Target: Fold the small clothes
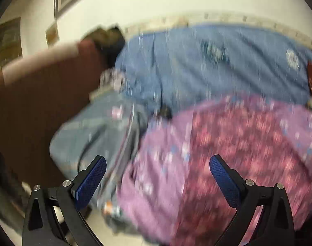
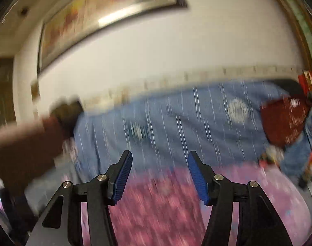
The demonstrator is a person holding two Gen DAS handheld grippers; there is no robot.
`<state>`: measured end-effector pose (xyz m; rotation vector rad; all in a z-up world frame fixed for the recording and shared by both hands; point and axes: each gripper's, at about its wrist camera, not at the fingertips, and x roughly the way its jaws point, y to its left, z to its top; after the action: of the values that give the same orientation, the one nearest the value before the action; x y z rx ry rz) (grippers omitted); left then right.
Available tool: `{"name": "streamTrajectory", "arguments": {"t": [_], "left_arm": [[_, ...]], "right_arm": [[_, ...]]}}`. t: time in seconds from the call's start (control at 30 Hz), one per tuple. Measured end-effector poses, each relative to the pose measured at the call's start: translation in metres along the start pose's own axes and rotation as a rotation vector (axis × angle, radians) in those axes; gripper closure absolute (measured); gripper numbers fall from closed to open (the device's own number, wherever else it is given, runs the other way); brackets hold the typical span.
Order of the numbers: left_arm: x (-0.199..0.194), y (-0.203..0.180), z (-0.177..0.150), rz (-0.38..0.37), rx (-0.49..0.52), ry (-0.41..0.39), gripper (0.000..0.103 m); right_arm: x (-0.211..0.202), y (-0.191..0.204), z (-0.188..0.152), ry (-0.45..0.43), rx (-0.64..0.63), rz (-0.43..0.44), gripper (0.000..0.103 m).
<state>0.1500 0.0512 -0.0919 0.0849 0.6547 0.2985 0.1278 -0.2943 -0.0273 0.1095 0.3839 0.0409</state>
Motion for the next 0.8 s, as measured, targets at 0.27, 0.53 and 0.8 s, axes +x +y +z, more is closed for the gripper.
{"name": "streamTrajectory", "arguments": {"t": [0.27,0.53,0.8], "left_arm": [[0.021,0.048,-0.089,0.056,-0.065,0.223,0.002],[0.047,0.086,-0.113,-0.038,-0.202,0.292,0.005],[0.091,0.073,-0.145,-0.165,-0.220,0.384,0.027]], "right_arm": [[0.009,-0.032,-0.113,0.295,0.026,-0.056,0.046],[-0.018,-0.055,-0.147,0.370,0.082,-0.042,0.046],[-0.018,-0.066,-0.196,0.484,0.141,-0.049,0.046]]}}
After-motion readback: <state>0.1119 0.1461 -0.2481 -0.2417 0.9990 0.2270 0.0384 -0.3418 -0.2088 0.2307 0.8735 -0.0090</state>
